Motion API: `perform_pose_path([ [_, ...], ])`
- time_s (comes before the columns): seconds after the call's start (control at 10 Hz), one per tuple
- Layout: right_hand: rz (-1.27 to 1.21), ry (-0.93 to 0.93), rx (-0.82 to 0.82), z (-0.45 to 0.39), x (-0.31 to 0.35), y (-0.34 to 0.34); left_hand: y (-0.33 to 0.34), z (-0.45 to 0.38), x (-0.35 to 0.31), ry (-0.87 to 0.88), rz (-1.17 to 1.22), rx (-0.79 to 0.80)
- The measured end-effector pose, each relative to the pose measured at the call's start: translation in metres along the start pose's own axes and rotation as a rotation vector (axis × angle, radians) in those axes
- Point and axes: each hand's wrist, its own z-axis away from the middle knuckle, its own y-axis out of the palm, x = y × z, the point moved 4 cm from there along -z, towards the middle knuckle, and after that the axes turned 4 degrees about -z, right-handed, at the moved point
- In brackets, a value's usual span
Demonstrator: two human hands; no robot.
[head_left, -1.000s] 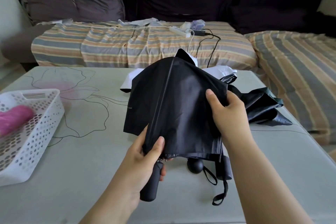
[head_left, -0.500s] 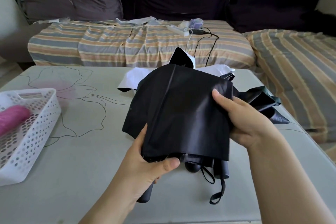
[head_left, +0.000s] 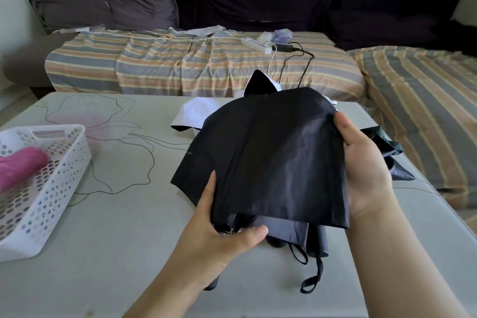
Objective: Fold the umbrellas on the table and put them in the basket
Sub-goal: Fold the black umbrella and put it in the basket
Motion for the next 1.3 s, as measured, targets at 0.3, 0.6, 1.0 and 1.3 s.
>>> perform_pose_path([
  [0.3,0.75,-0.414,0.05,0.001,-0.052,0.028,0.006,-0.002,0.003,-0.145,0.056,-0.095],
  [0.6,1.563,-0.522,0.167,-0.009,-0.088,0.019,0.012,-0.001,0.0,-0.149,0.286,-0.057],
  [1.0,1.518,-0.49,-0.156,0.005,-0.083,0.024,0.015,-0.001,0.002,-0.102,0.319,-0.048],
  [1.3,1.152,-0.373,-0.26,-0.001,-0.067,0.012,0.02,0.001,-0.004,0.015,0.143,-0.09],
])
